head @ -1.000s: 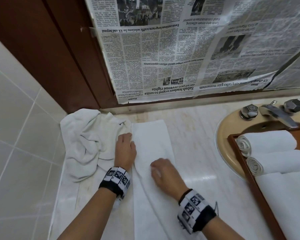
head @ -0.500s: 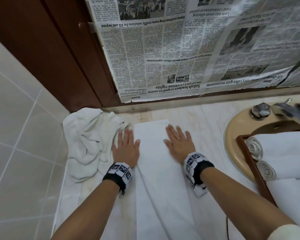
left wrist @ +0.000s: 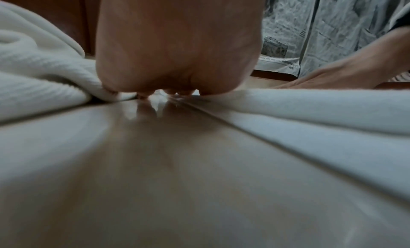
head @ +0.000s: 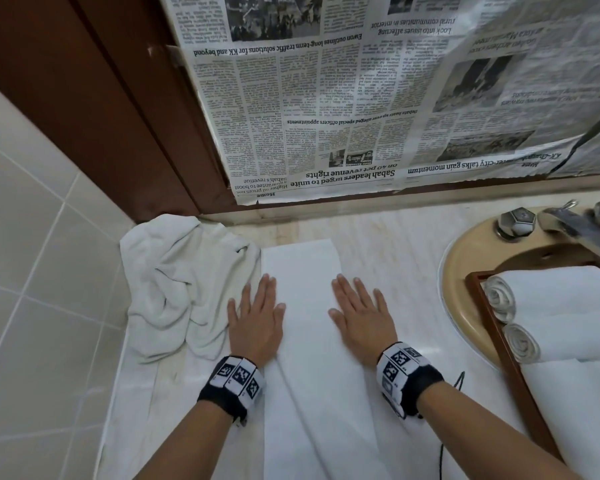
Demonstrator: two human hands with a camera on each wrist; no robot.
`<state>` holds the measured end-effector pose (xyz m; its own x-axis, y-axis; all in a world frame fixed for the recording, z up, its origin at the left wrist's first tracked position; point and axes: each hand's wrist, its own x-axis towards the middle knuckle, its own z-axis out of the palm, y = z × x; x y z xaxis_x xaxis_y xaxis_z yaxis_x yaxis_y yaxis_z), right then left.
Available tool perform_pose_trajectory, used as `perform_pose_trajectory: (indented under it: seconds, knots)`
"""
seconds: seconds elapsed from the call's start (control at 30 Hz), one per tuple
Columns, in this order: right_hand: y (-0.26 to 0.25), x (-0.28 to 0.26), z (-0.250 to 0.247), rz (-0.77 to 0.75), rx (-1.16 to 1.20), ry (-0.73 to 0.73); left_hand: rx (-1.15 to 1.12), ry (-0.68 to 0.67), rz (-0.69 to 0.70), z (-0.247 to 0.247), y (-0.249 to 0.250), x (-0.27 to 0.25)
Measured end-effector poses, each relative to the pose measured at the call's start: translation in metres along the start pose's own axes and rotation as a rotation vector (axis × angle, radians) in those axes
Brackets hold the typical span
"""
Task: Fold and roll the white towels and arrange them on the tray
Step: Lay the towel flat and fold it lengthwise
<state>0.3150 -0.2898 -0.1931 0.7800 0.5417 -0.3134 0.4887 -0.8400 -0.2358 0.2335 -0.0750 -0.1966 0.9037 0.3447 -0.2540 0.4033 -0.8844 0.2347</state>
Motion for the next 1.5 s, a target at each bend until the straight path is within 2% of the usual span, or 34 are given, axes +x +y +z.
perform_pose_trajectory:
  seconds: [0.1, 0.27, 0.5, 0.63, 0.87, 1.13, 1.23, 1.4, 1.5]
  knots:
    - [0.005, -0.007, -0.005, 0.078, 0.047, 0.036, -0.028, -0.002, -0.003, -0.004, -0.001, -0.009]
    - [-0.011, -0.044, 0.011, -0.085, 0.014, 0.066, -0.053, -0.058, 0.023, 0.007, 0.009, -0.045]
    - [0.006, -0.058, 0.017, -0.044, 0.002, 0.002, -0.071, -0.062, -0.05, 0.023, 0.029, -0.063]
    - [0.029, -0.053, 0.01, -0.113, -0.024, 0.001, -0.078, -0.073, -0.069, 0.021, 0.052, -0.053]
    - [0.066, -0.021, -0.014, -0.138, -0.033, -0.028, -0.049, -0.094, -0.082, 0.018, 0.084, -0.017]
    - [0.079, 0.014, -0.038, -0.123, -0.011, -0.084, -0.07, -0.094, -0.097, 0.003, 0.084, 0.012]
    - [0.075, 0.009, -0.043, -0.089, 0.079, -0.096, -0.154, -0.052, -0.073, -0.006, 0.078, 0.005]
    - [0.058, -0.052, -0.032, -0.072, 0.341, 0.128, -0.344, 0.084, 0.1, -0.002, 0.058, -0.024]
    - [0.04, -0.09, -0.018, -0.011, 0.358, 0.108, -0.327, 0.11, 0.201, 0.006, 0.053, -0.033]
